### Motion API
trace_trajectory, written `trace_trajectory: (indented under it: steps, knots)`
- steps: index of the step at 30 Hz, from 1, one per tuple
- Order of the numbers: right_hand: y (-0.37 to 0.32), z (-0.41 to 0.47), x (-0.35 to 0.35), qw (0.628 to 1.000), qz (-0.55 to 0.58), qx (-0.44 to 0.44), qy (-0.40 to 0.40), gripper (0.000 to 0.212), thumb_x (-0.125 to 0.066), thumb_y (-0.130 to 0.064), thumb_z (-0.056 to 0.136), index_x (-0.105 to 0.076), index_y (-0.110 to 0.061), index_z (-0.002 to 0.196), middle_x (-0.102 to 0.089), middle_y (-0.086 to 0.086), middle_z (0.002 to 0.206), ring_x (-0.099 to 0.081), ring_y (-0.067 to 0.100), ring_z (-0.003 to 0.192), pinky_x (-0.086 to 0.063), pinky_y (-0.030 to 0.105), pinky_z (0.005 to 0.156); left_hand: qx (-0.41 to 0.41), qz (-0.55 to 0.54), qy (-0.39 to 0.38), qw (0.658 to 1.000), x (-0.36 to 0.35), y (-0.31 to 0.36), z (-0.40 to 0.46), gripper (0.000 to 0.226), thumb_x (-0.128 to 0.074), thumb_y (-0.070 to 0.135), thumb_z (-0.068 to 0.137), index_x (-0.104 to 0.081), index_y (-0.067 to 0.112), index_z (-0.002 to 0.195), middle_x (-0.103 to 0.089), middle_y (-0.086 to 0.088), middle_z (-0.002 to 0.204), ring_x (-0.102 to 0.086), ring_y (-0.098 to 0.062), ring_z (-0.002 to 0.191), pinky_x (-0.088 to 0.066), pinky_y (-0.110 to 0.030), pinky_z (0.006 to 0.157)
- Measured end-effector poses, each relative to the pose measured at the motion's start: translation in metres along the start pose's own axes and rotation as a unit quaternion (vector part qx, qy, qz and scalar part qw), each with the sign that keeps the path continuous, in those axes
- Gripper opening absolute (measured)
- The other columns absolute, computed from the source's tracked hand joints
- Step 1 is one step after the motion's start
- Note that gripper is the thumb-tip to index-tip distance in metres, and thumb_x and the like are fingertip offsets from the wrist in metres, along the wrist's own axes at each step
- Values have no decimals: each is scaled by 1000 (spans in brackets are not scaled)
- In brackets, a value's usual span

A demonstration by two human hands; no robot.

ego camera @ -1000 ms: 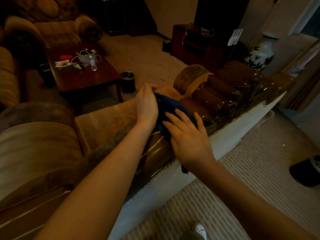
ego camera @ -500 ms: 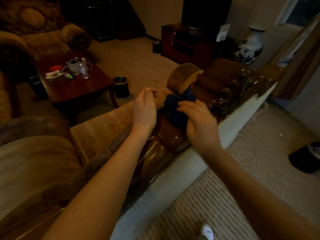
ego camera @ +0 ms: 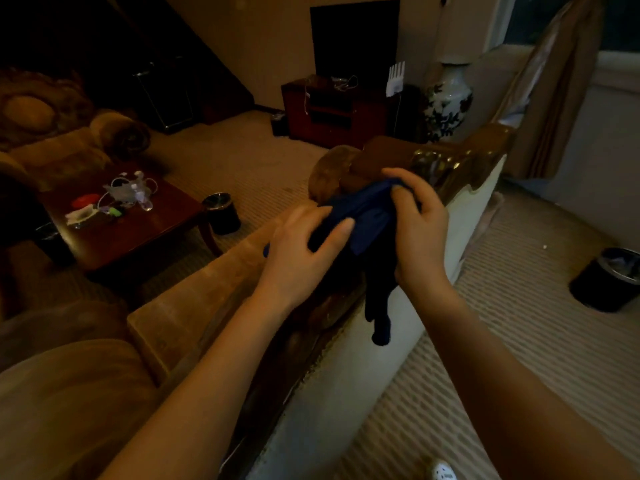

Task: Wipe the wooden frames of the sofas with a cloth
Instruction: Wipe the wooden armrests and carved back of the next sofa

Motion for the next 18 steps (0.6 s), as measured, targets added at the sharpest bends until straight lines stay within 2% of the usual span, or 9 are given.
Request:
trace_trajectory:
  steps: [2,4,7,10,12,13,16,17,18]
  knots:
    - [-9,8,11,992,102,-46,52,28,-40,-11,97,-66,-21,94,-65,1,95,-63,9,86,-51,22,71,12,-71,-94,993,-18,29,5,30,-60,56,82,-49,44,107,-54,24,102,-53,9,98,-39,-5,80]
    - [-19,12,21,980,179,-50,75,31,-37,-15,97,-67,-22,92,-68,-3,93,-64,9,88,-50,23,74,39,-137,-159,977,-38,48,9,44,-67,45,79,-45,38,117,-55,23,109,-54,13,99,-43,-5,79]
    - [-30,10,35,972,220,-19,79,31,-35,-17,100,-65,-23,97,-68,-11,87,-65,1,84,-50,18,71,40,-164,-137,976,-61,60,17,34,-69,23,85,-49,28,112,-58,14,107,-57,5,97,-50,-15,83]
    - [-16,7,56,987,145,-7,71,30,-39,-31,100,-49,-25,128,-57,-9,121,-57,-2,108,-47,14,83,84,-204,-101,970,-79,61,23,29,-65,13,87,-48,35,97,-58,11,98,-58,0,89,-53,-27,81]
    - [5,-1,69,993,104,-24,51,54,-45,-50,93,-32,-33,142,-42,-13,140,-44,-1,125,-43,11,90,83,-170,-74,979,-87,62,27,28,-63,13,88,-46,27,105,-56,10,99,-55,2,87,-50,-21,76]
    - [13,-8,70,991,120,-38,42,60,-48,-54,88,-30,-34,142,-41,-14,142,-43,-1,127,-43,13,93,65,-149,-109,981,-93,66,29,33,-61,12,89,-45,24,115,-56,9,104,-55,2,90,-50,-17,77]
    - [37,-21,77,968,220,-88,87,37,-53,-36,89,-49,-31,125,-61,-7,122,-60,6,111,-51,26,91,-12,-35,-335,941,-111,76,29,50,-53,16,90,-40,22,138,-57,2,126,-56,-5,110,-50,-21,92]
    - [41,-18,80,956,244,-103,124,30,-55,-29,91,-53,-28,120,-65,-3,116,-63,10,106,-53,29,88,-38,13,-355,934,-106,78,35,51,-50,17,91,-39,25,141,-54,4,132,-52,-2,114,-46,-13,93]
    - [47,-10,87,948,249,-115,161,27,-56,-26,92,-56,-23,119,-66,-1,113,-64,13,103,-53,29,86,-56,61,-319,944,-98,80,47,49,-47,17,93,-41,26,140,-51,6,137,-49,2,115,-41,-5,92]
Point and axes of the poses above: each hand's wrist, its own z-axis towards the middle knuckle, its own x-axis out of the back of the hand, y = z × x, the point moved 4 cm from there along z, towards the middle knuckle
